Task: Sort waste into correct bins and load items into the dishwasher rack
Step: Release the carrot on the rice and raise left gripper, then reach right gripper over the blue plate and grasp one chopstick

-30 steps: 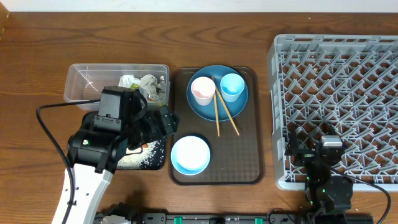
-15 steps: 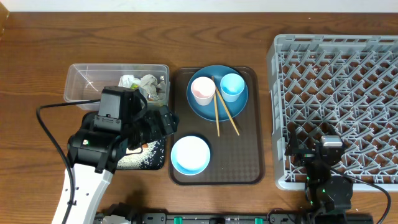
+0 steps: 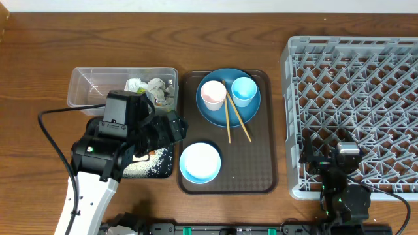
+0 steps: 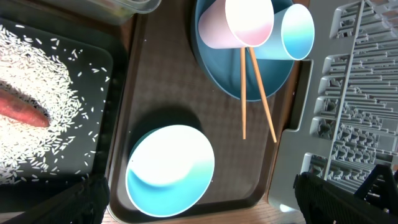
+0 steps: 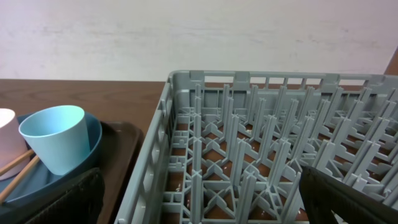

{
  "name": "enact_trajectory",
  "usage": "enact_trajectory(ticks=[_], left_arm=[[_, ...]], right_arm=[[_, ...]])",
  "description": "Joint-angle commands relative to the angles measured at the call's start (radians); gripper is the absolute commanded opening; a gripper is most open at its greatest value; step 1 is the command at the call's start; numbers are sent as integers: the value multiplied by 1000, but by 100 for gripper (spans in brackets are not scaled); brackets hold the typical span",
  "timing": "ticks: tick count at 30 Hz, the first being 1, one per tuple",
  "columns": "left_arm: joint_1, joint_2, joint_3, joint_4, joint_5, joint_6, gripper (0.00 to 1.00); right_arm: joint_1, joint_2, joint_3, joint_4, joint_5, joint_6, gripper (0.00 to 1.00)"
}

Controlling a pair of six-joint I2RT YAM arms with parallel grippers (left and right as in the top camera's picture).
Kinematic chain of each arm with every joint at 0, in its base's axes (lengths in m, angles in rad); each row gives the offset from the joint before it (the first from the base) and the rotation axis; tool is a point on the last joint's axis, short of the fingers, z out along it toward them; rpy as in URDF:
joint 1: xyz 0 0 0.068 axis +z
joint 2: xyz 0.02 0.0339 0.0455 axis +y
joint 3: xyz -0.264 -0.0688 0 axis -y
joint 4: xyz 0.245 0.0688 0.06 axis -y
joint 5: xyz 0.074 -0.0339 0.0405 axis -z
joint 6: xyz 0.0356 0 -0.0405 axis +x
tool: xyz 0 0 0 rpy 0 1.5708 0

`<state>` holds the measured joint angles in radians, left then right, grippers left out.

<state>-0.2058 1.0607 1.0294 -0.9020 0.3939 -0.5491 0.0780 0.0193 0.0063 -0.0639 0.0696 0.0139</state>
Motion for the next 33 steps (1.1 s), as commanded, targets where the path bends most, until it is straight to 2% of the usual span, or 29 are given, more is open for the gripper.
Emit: enact_trajectory(ticks=[1,9,12,17,25,33], left_arm=[[-3,3,7,-3,10,6,98],[-3,3,7,-3,10,6,98],[-3,3,7,-3,10,6,98],[-3,3,7,-3,10,6,98],[-3,3,7,-3,10,6,98],[-3,3,7,-3,10,6,98]], right_arm=[[-13,-1,-1,-4,1,-8,99],[-13,-1,-1,8,39,-16,99],[-13,-1,-1,6,-32,74,99],[-13,-1,75,-112,-17,79,99],[-13,53,429,-327,30,124,99],[-13,333,811,-631,-35,124,99]])
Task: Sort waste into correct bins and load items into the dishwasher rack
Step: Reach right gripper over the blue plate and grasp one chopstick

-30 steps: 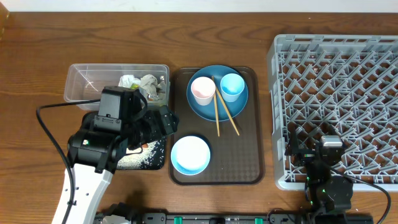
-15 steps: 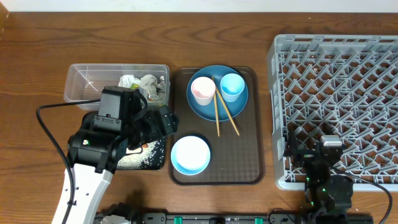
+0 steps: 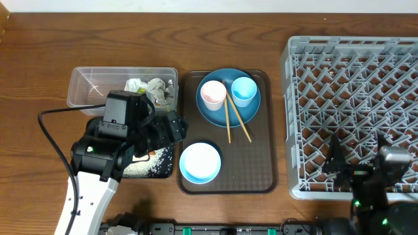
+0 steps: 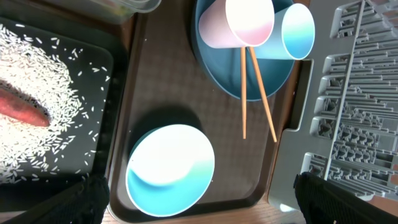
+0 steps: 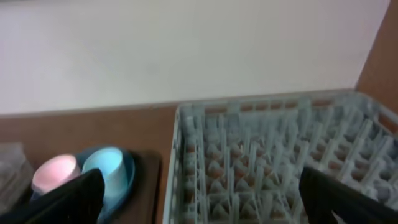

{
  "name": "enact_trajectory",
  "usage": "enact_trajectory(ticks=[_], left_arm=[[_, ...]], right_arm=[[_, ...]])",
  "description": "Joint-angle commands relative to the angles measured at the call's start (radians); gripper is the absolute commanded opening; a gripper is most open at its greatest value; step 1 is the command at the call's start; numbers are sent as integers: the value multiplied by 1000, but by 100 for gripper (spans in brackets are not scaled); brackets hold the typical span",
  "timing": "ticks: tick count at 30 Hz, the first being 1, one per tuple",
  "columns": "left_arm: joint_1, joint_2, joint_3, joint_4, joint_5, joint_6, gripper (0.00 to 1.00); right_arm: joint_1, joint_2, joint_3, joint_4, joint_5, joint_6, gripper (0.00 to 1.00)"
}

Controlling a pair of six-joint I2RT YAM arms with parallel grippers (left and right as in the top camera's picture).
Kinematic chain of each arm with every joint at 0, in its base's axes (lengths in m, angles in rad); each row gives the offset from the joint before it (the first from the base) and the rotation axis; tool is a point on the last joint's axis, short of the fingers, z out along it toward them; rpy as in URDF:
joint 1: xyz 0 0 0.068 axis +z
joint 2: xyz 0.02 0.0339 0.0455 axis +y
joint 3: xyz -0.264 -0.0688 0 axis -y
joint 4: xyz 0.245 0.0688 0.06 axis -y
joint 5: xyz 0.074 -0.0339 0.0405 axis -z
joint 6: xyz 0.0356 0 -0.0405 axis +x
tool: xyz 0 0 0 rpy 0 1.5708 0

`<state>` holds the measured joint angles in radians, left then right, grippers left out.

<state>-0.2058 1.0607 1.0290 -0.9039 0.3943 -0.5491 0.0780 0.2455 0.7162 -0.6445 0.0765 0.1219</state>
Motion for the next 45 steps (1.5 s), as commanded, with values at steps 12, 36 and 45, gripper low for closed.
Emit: enact_trajectory(ticks=[12,36,45], left_arm=[[-3,3,7,-1,10,6,98],[-3,3,7,-1,10,6,98],[-3,3,7,-1,10,6,98]], right_arm=[[-9,541,388,-233,-580,82,99],[459,1003,381,-167,-199,56,64],[585,1153,380,-110,39,114,27]])
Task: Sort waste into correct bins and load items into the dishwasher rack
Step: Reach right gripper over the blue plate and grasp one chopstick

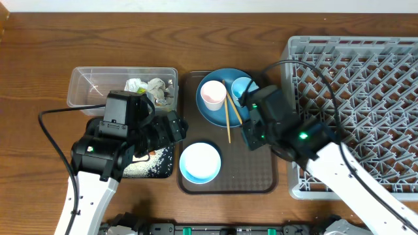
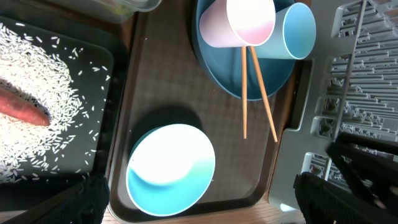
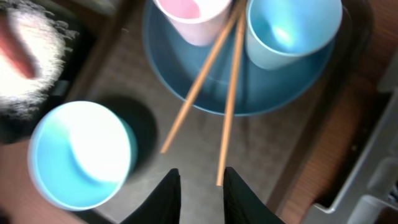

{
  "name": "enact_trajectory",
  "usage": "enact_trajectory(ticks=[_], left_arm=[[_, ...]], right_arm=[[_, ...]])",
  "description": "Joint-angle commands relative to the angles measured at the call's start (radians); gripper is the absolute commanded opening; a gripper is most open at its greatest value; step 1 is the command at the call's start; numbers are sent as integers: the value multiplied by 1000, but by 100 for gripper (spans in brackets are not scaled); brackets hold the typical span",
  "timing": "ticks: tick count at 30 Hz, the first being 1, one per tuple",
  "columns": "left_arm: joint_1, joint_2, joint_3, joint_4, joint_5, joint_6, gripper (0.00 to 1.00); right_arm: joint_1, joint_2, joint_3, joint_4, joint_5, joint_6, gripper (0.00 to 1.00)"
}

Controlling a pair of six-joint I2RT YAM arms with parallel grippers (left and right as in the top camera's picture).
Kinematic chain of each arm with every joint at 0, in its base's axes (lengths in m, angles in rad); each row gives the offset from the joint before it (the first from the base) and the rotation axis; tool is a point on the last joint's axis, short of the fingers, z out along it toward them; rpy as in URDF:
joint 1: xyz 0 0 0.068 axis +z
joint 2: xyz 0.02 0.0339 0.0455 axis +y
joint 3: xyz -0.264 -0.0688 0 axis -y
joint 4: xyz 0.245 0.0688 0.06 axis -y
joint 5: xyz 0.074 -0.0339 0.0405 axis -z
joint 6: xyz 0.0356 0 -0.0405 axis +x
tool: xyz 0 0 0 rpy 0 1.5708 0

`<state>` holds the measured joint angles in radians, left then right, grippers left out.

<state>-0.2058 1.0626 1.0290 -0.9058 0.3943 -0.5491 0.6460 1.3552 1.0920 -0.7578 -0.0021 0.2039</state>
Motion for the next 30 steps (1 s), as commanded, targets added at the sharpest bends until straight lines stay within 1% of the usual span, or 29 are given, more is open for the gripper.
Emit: enact_trajectory(ticks=[1,5,10,14,17,22,30], left_arm=[[-3,2,7,1,10,6,98],[-3,2,7,1,10,6,98],[-3,2,7,1,10,6,98],[-3,2,7,1,10,6,98],[-3,2,7,1,10,6,98],[-3,2,7,1,10,6,98],[-3,2,7,1,10,6,98]], right_arm=[[16,62,4,6,109,35,30],[16,149,4,21,73,35,35],[17,241,4,51,58,35,35],[16,272,4,61,58,35,34],[16,282,4,61,58,34,33],[16,283,4,54,58,35,19],[16,284,-4,20,81,35,23]])
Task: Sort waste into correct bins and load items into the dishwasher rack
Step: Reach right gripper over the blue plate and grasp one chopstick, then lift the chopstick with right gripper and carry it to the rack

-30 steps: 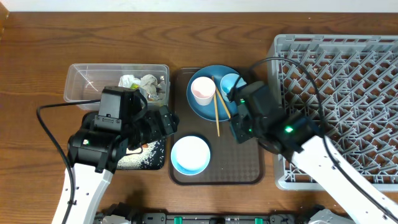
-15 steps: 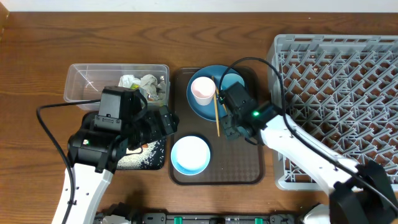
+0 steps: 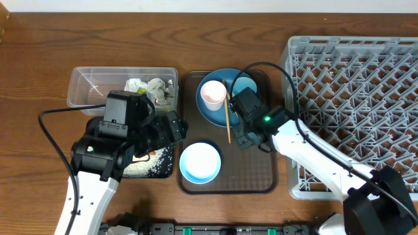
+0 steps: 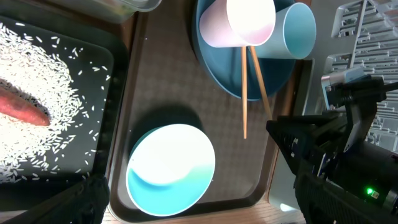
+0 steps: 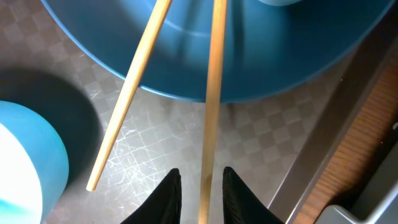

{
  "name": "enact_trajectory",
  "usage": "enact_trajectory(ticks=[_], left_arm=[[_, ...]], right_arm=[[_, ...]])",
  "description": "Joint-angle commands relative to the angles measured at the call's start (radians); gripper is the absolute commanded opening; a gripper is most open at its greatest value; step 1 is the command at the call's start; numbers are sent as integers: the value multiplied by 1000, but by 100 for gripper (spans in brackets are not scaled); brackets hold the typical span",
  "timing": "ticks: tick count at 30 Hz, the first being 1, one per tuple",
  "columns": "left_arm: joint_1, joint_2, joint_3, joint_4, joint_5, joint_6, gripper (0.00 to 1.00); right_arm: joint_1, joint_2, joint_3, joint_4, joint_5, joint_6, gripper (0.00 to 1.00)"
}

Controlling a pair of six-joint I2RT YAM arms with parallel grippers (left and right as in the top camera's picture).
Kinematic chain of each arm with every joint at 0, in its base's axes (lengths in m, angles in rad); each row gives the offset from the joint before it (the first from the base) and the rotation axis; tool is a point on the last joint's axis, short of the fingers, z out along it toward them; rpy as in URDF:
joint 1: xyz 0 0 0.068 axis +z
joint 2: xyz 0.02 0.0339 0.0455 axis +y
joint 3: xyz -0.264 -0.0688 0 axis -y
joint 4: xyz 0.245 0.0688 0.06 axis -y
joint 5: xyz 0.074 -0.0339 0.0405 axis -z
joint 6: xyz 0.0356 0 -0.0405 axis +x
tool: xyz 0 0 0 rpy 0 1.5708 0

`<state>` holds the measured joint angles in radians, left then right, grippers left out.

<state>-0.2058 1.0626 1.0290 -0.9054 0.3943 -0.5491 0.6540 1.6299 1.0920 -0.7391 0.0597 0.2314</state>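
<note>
Two wooden chopsticks lie across the dark blue plate [image 3: 208, 115] onto the brown tray [image 3: 258, 171]. My right gripper [image 5: 201, 180] is open and low over the tray, one finger on either side of the right chopstick [image 5: 211, 93]. The left chopstick [image 5: 134, 87] lies clear of it. A pink cup [image 3: 213, 94] and a blue cup [image 3: 246, 85] stand on the plate. A light-blue bowl [image 3: 200, 162] sits at the tray's front. My left gripper [image 4: 199, 208] hangs open above the bowl [image 4: 171, 168], holding nothing.
The grey dishwasher rack [image 3: 353, 98] fills the right side. A clear bin [image 3: 88, 88] with crumpled waste stands at the back left. In front of it a black tray [image 4: 56, 93] holds loose rice and a reddish piece of food [image 4: 22, 112].
My right gripper was higher above the plate and tray with both chopsticks in view. Now it is down at the tray, open around the right chopstick. The left arm has not moved.
My right arm was at the rack's front edge, looking across the rack. Then it was raised further right. Later it was over the tray above the chopsticks, and now its open fingers straddle the right one. The left arm stayed still throughout.
</note>
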Motion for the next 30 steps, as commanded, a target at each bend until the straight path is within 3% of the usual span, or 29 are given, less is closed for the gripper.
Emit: enact_trajectory(ticks=[1,6,11,15,23,26,30], left_arm=[[-3,2,7,0,10,6,98],[-3,2,7,1,10,6,98],[-3,2,7,0,10,6,98],[-3,2,7,0,10,6,98],[-3,2,7,0,10,6,98],[-3,2,7,0,10,6,98],[-3,2,7,0,10,6,98]], right_arm=[[8,9,-6,3,19,8,23],[8,9,-12,1,19,8,14],[8,9,-42,23,19,8,23],[8,9,-73,56,19,8,24],[8,8,-74,54,18,8,13],[7,8,-72,50,17,8,1],[7,-3,-71,50,-8,8,1]])
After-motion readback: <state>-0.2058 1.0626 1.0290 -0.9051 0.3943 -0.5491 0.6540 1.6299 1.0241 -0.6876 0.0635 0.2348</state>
